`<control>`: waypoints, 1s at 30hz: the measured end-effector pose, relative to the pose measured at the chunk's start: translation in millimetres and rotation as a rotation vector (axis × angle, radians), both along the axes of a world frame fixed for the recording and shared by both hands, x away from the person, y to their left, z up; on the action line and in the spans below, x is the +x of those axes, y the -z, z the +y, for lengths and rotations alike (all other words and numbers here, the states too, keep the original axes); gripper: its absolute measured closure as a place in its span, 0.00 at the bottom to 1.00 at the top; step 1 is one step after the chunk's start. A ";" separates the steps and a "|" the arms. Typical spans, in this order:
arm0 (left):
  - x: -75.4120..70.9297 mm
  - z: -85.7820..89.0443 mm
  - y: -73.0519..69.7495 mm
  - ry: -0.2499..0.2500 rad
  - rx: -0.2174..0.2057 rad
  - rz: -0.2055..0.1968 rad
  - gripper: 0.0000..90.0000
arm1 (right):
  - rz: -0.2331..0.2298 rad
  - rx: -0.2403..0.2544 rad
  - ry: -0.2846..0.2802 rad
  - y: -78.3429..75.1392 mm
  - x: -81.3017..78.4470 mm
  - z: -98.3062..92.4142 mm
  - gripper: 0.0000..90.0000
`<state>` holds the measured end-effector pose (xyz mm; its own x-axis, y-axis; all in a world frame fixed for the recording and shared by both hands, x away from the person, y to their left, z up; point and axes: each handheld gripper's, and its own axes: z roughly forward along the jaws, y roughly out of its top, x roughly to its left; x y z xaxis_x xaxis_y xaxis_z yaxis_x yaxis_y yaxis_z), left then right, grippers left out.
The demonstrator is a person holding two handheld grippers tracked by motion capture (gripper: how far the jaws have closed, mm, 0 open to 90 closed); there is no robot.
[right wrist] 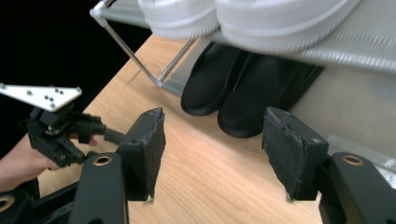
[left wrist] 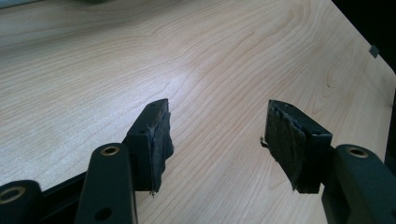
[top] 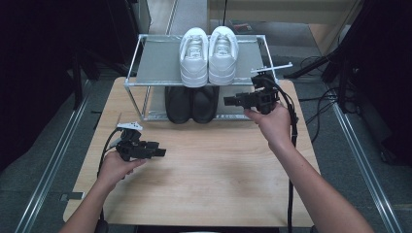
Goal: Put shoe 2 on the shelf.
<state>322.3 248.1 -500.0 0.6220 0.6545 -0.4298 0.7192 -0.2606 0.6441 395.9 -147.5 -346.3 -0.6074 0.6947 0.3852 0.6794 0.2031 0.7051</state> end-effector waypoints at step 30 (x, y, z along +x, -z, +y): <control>-1.3 -5.0 1.6 0.013 0.020 -0.001 0.45 | 0.033 -0.002 -0.023 90.8 -52.7 -25.3 0.44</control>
<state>321.0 243.1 -501.7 0.6308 0.6549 -0.4162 0.7151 -0.2825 0.6394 343.2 -172.8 -437.1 -0.6099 0.6815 0.4044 0.6978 0.2200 0.6817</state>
